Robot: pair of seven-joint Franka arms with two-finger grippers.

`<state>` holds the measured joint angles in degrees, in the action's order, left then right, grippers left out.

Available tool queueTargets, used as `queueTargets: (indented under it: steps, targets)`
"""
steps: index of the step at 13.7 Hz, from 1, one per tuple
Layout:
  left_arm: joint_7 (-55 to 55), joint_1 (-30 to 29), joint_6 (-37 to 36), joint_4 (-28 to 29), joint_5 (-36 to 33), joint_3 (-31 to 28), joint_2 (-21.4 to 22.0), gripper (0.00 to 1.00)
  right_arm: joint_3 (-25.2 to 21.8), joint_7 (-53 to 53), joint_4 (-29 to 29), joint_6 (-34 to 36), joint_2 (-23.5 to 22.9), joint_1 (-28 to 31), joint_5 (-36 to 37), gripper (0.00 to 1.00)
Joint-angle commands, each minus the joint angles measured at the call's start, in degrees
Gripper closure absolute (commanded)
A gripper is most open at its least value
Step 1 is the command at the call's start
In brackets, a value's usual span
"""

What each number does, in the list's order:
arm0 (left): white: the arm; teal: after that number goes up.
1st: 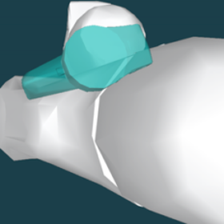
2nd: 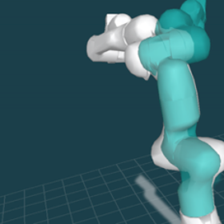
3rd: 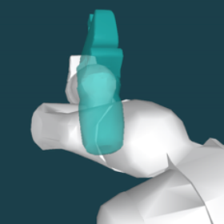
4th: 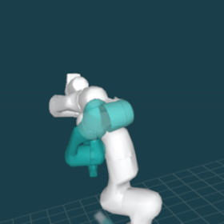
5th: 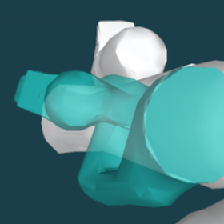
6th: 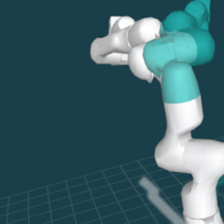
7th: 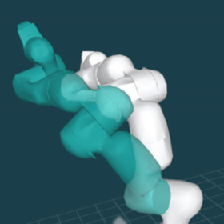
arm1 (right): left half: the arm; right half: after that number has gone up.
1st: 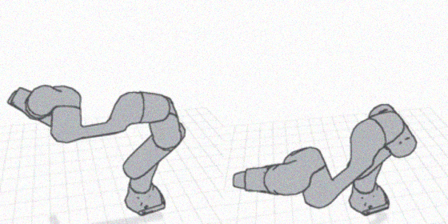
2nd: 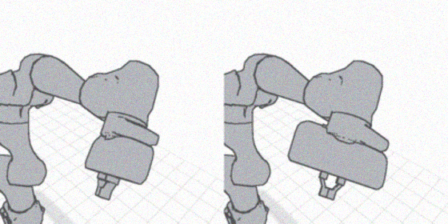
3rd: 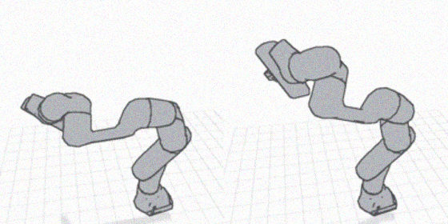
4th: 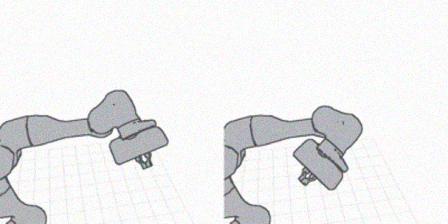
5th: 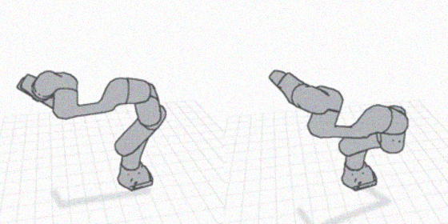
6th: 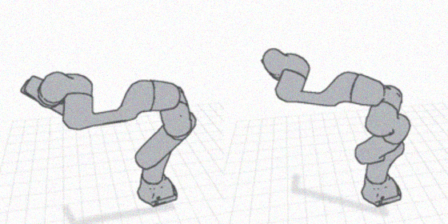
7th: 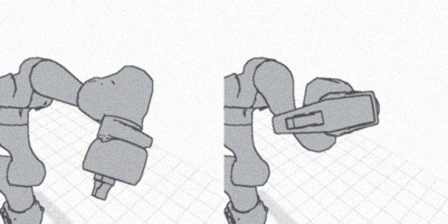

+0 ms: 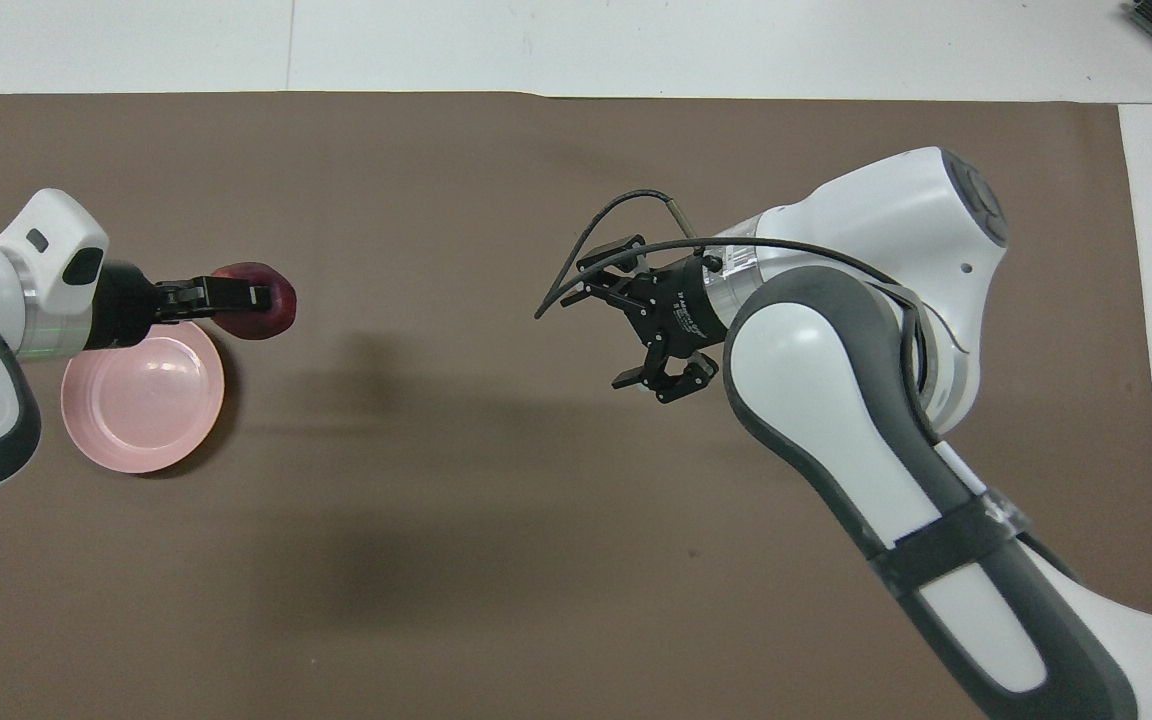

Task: Move apple from plate to bowl
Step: 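Lift the apple with the left gripper toward the right gripper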

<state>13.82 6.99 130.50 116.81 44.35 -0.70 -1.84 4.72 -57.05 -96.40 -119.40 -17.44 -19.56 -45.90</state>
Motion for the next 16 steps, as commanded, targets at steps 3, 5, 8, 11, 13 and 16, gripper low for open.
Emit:
queueTargets:
  steps: [3, 5, 8, 11, 13, 16]
  targets:
    - [0.42, 7.94, 4.94, 2.19, 5.22, -0.70, 1.84, 1.00, 0.20, -1.30, 0.25, -6.97, -4.08, -3.11, -8.68, 0.00]
    - [-0.10, 11.10, 7.66, 4.46, 5.84, -0.70, 3.06, 1.00, 0.20, -1.39, 1.55, -7.87, -5.75, -3.13, -11.22, 0.00]
    - [-2.29, 13.39, 8.89, 5.44, 5.84, -0.79, 3.69, 1.00, 0.20, -1.57, 3.85, -8.21, -8.04, -3.65, -14.38, 0.00]
    - [-5.20, 16.81, 10.82, 6.50, 5.84, -0.79, 4.21, 1.00, 0.20, -1.83, 3.85, -9.27, -9.18, -4.70, -14.84, 0.00]
    - [-7.13, 17.70, 13.20, 6.24, 5.84, -0.79, 3.69, 1.00, 0.20, -3.41, 3.85, -11.46, -9.19, -5.40, -14.92, 0.00]
    - [-8.10, 19.02, 13.29, 5.88, 5.75, -0.79, 3.51, 0.97, 0.29, -3.42, 3.85, -11.30, -9.01, -5.67, -14.84, 0.00]
